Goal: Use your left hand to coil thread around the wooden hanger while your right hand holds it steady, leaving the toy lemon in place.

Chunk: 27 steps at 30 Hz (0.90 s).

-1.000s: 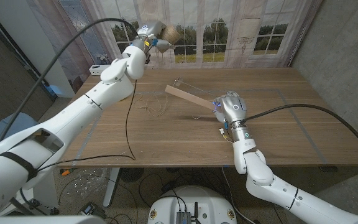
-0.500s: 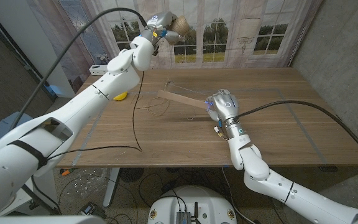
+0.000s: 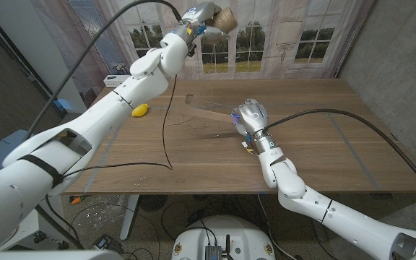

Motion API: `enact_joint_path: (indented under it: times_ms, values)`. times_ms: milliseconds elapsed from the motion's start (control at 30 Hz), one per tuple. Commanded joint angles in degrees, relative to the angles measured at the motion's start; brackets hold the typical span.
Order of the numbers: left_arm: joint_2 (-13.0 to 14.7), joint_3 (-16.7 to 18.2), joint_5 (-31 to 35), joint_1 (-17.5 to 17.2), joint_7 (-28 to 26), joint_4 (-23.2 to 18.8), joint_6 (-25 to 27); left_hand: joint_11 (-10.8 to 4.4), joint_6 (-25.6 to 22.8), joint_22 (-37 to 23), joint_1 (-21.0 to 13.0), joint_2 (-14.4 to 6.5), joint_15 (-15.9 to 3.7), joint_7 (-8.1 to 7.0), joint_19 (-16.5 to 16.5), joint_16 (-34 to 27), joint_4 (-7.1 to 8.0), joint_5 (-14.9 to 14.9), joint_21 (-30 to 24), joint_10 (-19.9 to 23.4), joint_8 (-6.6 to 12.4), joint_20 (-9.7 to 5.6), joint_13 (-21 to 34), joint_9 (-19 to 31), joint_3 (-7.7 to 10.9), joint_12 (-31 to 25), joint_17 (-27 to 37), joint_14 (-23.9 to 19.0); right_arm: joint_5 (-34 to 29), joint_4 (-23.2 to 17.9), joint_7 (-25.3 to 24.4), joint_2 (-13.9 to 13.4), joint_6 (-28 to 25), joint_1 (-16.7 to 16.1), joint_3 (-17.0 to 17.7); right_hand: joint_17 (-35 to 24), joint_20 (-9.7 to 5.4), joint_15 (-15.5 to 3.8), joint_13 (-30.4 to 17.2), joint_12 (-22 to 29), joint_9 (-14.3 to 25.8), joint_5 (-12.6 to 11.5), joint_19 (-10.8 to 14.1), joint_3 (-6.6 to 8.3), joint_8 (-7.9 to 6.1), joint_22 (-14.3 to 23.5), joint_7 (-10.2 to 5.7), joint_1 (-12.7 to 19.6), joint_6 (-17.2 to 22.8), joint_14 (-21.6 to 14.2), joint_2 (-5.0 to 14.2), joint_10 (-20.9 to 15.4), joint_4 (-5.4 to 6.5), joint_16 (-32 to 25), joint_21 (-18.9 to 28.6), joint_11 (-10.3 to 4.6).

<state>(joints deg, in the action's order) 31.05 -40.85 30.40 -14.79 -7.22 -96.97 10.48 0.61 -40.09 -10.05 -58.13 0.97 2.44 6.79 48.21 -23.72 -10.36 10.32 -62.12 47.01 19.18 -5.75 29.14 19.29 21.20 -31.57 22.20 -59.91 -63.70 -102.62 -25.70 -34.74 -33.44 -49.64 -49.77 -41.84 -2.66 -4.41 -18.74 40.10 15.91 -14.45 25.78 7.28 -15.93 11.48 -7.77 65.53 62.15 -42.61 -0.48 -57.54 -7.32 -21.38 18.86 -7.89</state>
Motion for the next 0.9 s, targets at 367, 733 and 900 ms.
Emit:
enact_joint_path:
  times_ms: [367,733,900]
  values:
    - [2.72,3.36,-0.89,-2.32,5.05,-10.40,-3.33,-8.16,-12.42,-0.08,-7.20,-9.60,-15.40,-4.10,0.91,0.45,2.12,-0.29,-0.72,8.02,-0.18,-3.13,5.06,0.27,10.35,-5.23,0.17,-13.44,0.27,5.87,3.21,3.13,-1.87,6.54,-0.37,-0.80,-1.65,-9.33,-8.42,0.55,-0.02,-0.62,-0.38,-0.02,-0.33,-0.08,0.41,9.03,1.27,-0.92,9.28,-0.66,0.33,0.48,0.43,-0.76]
    - [6.17,4.49,-4.34,-2.03,17.84,-15.48,-1.00,-8.11,-12.53,-0.08,-7.00,-9.52,-15.43,-4.04,0.92,0.83,2.05,-0.31,-0.85,8.01,-0.38,-3.12,5.06,0.28,10.66,-5.26,0.11,-13.59,1.77,6.64,2.77,3.15,-3.32,8.01,0.02,-1.20,-1.59,-9.35,-8.35,0.66,-0.03,-0.65,-0.39,-0.09,-0.30,-0.09,0.43,9.14,1.33,-1.04,9.35,-0.89,0.34,0.80,0.52,-0.66]
    - [6.88,6.47,-9.81,-2.71,20.67,-16.82,-2.38,-7.98,-12.75,-0.08,-6.97,-9.51,-15.45,-4.02,1.04,0.91,1.96,-0.33,-0.95,8.16,-0.43,-3.11,4.87,0.26,10.84,-5.23,0.17,-13.81,2.11,7.52,3.30,3.35,-4.03,9.00,-0.35,-1.37,-1.61,-9.30,-8.24,0.62,0.00,-0.66,-0.42,-0.14,-0.26,-0.09,0.41,9.15,1.26,-1.07,9.37,-0.85,0.36,1.00,0.55,-0.60]
